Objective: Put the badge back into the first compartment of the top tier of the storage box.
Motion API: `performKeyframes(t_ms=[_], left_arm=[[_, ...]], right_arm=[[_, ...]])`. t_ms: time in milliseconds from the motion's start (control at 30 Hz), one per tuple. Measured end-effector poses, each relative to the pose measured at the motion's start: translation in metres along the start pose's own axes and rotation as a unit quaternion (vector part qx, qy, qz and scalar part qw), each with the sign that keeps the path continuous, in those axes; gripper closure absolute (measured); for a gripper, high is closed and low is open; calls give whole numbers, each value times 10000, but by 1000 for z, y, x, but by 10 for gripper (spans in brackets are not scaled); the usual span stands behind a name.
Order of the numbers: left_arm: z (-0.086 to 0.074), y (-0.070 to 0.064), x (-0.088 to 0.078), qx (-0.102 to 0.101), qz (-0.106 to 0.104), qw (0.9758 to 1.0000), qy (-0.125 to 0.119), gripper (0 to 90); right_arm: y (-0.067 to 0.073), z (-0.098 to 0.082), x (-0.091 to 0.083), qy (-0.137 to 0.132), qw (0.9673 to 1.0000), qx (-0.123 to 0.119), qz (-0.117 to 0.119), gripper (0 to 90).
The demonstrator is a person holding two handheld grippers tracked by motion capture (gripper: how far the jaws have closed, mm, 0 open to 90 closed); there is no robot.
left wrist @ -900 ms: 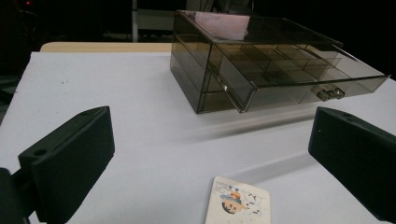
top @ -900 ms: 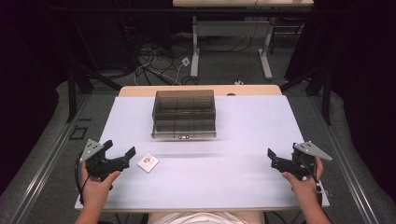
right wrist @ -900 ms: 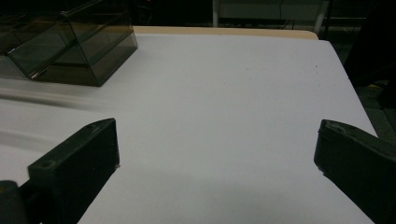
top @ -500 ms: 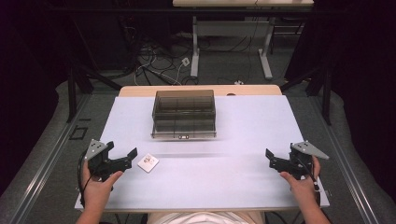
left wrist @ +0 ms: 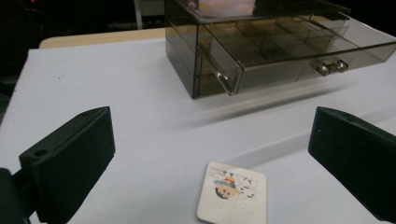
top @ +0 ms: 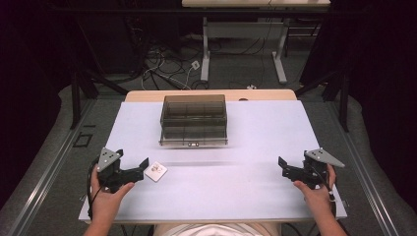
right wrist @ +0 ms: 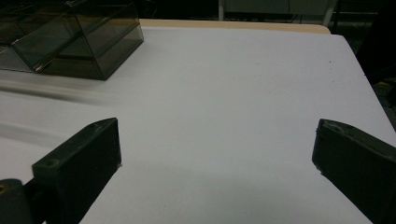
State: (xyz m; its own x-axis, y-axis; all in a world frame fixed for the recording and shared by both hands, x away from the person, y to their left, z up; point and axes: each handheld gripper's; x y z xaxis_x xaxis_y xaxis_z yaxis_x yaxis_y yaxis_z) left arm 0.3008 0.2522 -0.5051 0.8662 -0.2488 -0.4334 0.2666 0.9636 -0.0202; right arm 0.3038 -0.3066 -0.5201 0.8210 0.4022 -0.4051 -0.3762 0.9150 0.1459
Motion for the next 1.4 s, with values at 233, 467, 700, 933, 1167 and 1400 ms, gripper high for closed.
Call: performKeyframes(t_ms=[233,467,700,933,1167,1400], left_arm=[[0,-7,4,147,-96,9996,213,5],[-2,-11,10,269,-207,9987,391,4],[-3,-18,16,636,-217,9960,592,4],[-5,-22,24,782,-235,9929,870,4],[-7,-23,33,840,-266,9898,1118,4],[-9,-25,41,947,-279,9848,1426,6]], right_arm=[[0,0,2,-4,10000,5,40,14],[1,-2,2,48,10000,1,31,16],[0,-3,1,89,9999,25,41,20],[1,-4,1,106,9999,17,74,23],[-1,-5,-1,116,9999,33,46,25],[0,-6,-1,83,9999,57,46,26]])
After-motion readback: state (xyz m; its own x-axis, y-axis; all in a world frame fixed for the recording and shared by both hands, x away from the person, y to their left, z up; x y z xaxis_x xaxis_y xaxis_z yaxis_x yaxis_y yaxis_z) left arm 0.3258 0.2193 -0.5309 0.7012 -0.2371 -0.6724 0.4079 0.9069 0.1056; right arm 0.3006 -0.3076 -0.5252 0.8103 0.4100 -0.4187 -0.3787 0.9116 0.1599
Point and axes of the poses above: each handheld gripper's, and its own axes: x roughly forward along the jaws, z roughly out of its top, y roughly to its left, and after that the axes turned 9 degrees about z, right-handed
